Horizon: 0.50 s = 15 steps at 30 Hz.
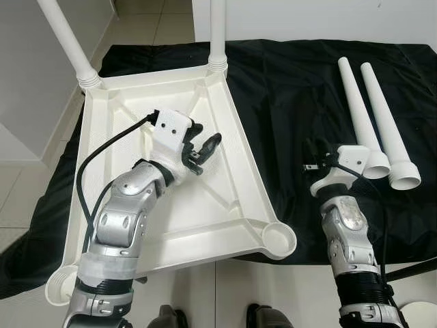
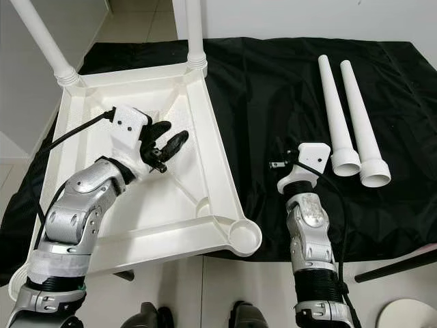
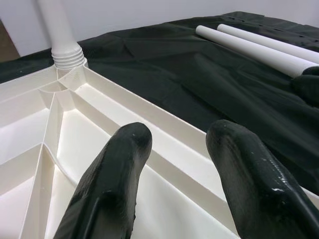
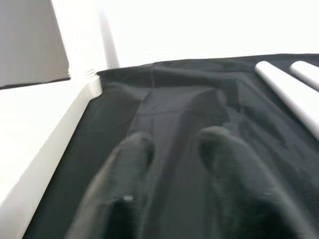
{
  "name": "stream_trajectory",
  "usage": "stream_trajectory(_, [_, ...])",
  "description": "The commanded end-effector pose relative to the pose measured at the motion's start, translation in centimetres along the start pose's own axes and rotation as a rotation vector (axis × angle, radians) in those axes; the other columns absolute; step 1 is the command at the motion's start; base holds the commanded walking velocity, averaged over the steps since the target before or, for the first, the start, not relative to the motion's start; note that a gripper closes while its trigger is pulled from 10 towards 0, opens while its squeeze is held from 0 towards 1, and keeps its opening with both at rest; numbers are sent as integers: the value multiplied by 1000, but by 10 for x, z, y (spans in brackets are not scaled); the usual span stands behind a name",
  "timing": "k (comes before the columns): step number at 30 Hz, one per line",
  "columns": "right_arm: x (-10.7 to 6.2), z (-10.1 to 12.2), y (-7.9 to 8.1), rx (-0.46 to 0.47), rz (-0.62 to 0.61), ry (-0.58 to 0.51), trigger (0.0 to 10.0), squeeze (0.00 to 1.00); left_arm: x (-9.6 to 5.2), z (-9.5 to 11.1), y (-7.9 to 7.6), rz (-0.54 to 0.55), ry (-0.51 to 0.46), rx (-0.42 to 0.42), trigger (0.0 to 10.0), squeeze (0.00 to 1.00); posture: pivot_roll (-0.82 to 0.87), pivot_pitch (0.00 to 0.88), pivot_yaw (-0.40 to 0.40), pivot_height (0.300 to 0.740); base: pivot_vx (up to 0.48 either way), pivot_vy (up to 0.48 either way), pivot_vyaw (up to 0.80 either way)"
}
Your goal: Building children table
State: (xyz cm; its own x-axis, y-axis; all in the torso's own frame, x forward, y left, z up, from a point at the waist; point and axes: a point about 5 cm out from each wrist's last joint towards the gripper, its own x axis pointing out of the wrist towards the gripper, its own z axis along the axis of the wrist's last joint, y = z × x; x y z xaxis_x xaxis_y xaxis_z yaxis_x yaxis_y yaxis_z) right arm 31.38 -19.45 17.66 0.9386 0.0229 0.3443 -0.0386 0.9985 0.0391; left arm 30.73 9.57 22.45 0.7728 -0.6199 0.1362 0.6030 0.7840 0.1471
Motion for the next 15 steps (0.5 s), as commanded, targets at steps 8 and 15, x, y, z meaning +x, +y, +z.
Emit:
stream_trajectory(8, [5, 9, -16, -35, -117, -36, 10000, 1000, -9, -2, -13, -89, -19, 2, 10000, 0, -99, 145, 82, 740, 0, 0, 0])
stream_trajectory(15, [10, 10, -32, -108, -239, -2, 10000, 0, -15, -10, -22, -149, -5, 85, 10000, 0, -94, 131, 75, 740, 0, 0, 0])
